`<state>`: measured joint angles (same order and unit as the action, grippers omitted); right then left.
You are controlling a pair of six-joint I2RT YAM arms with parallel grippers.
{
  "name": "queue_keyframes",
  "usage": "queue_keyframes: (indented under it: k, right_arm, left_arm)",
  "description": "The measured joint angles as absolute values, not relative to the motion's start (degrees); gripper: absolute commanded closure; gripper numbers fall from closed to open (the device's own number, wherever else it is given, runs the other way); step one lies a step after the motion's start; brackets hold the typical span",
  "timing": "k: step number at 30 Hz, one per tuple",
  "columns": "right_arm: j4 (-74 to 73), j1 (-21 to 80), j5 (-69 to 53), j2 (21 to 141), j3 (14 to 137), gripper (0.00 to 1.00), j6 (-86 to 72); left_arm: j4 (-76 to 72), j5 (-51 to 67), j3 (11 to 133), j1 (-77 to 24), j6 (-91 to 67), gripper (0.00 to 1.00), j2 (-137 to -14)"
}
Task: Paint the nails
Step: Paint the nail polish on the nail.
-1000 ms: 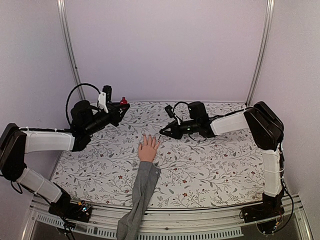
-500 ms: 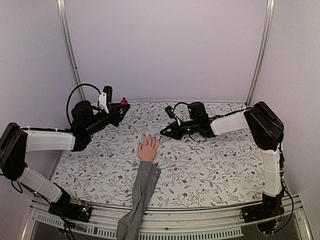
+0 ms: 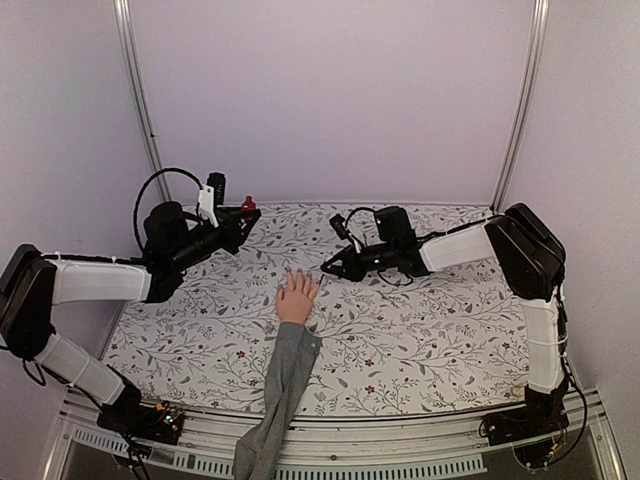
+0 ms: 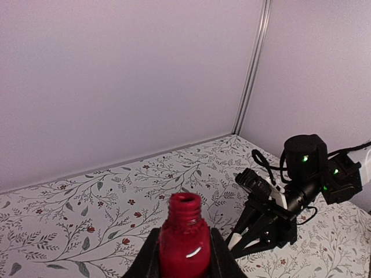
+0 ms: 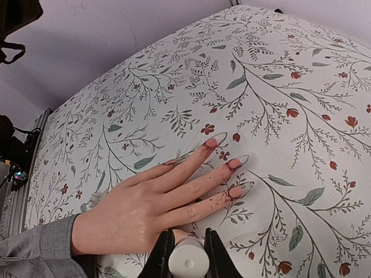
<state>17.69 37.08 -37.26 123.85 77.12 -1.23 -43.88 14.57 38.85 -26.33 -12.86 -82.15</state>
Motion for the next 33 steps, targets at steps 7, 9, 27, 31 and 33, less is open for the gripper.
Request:
queue_keyframes:
  k: [7,9,27,31,33]
  right_arm:
    - [17.28,37.08,-36.58,124.07,77.30,1.00,-1.23]
    - [17.26,37.08,-36.58,124.07,77.32,1.00,-1.23]
    - [17.06,37.06,-36.49,124.25,78.17,1.00,-1.43]
    - [17.06,36.88,-36.03,124.25,78.37,1.00,-1.67]
    - [17.06,36.77,-35.83,124.25,78.37,1.00,-1.78]
  left_arm:
    - [-43.90,14.55,38.85,-26.33,-12.86,1.00,-82.15]
    - [-43.90,14.55,38.85,-26.33,-12.86,1.00,-82.17]
    - [-43.92,14.55,38.85,-26.33,-12.88,1.00,-82.17]
    - [-43.92,14.55,38.85,-26.33,-12.88,1.00,-82.17]
    - [-43.92,14.55,38.85,-26.33,-12.88,1.00,-82.21]
